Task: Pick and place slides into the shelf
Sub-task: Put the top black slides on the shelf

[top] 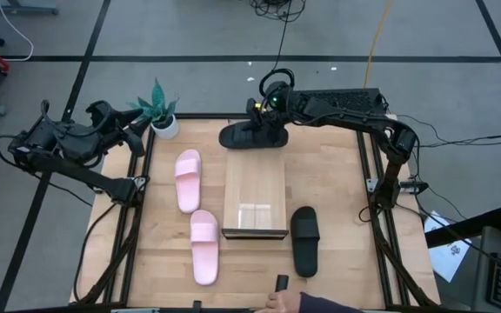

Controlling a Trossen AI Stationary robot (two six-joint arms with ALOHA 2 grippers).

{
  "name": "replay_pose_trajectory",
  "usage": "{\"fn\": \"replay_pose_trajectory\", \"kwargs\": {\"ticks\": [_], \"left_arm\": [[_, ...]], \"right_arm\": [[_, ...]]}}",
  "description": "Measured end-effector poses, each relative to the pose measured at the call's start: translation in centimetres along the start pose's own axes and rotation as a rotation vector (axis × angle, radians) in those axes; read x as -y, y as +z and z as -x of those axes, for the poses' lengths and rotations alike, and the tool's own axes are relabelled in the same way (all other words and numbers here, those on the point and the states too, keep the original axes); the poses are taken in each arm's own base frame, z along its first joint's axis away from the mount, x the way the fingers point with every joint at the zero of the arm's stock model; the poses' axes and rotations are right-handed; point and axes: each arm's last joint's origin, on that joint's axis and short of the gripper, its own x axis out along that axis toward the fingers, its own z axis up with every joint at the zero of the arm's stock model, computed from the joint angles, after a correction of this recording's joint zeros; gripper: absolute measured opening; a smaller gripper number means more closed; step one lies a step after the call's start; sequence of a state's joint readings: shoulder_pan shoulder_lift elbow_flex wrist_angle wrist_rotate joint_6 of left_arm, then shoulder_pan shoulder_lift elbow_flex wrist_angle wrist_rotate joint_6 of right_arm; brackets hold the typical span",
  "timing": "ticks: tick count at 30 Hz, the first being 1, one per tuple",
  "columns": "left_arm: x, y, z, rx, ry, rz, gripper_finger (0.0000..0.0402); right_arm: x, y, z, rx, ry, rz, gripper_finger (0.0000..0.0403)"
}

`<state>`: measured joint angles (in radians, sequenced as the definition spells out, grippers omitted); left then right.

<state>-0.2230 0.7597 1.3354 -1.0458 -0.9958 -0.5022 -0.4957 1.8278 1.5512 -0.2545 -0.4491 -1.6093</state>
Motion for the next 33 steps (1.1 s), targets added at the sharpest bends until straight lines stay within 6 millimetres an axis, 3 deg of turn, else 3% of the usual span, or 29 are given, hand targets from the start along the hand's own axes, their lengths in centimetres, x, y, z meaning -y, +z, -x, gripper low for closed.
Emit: {"fn": "replay_pose_trajectory", "kwargs": {"ticks": [14, 33], "left_arm": [[0.0, 0.0, 0.0, 0.000, -0.001, 0.000, 0.0182], [1.0, -0.2, -0.5, -0.032, -0.021, -0.032, 0.0182]], "right_arm": [[-0.3, 0.2, -0.2, -0.072, 0.018, 0.024, 0.0010], [-0.4, 1.2, -0.7, -0.057, 0.028, -0.043, 0.0059]]}}
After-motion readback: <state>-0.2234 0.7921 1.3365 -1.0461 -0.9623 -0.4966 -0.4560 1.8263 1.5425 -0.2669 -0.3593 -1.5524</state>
